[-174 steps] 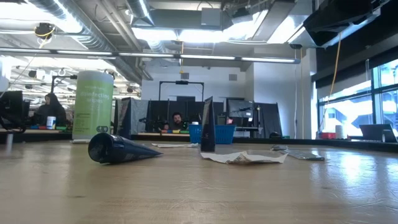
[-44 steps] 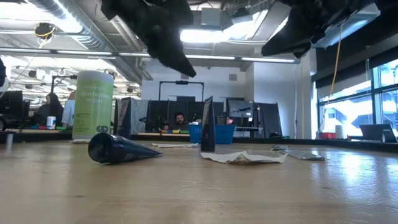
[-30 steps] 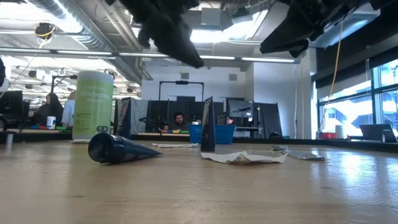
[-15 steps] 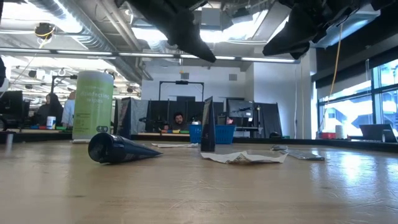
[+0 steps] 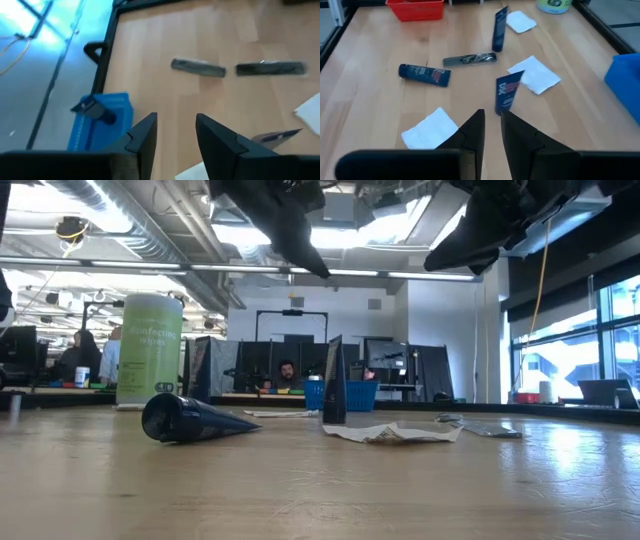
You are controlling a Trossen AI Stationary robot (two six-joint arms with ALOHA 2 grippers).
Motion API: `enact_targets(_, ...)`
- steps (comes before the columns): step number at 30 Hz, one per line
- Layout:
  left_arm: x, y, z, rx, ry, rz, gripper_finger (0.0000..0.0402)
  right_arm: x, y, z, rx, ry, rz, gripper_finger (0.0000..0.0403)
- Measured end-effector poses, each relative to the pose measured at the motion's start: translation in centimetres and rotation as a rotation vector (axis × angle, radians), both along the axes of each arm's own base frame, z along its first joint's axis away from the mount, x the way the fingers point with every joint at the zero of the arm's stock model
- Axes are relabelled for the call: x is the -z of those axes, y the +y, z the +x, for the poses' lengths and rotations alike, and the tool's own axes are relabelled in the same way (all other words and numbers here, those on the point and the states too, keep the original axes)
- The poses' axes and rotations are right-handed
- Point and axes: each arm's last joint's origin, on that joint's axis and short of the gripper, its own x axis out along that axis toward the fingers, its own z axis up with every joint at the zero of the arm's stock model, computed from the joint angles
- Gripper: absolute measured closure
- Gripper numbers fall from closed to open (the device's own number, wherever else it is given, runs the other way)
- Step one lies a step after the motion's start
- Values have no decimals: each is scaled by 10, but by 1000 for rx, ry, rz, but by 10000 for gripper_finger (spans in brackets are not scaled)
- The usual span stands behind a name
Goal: Pick & Place Travel size toiletries
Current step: Put the dark blue shaving cream bottle into the blue basket
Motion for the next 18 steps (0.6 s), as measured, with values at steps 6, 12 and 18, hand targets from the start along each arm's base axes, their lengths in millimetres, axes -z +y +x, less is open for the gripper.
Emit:
enact_targets(6,-5,-1,-2,96,31,12,272,-14,-23,-11,141,-39,-37,344)
enact_targets(12,15,-12,0,206,172,-35,272,-29,-47,-33,155,-46,-16,369)
enact_targets(18,45,-31,20,365,271,-6,274,-43,-58,-59,79,-80,14,397)
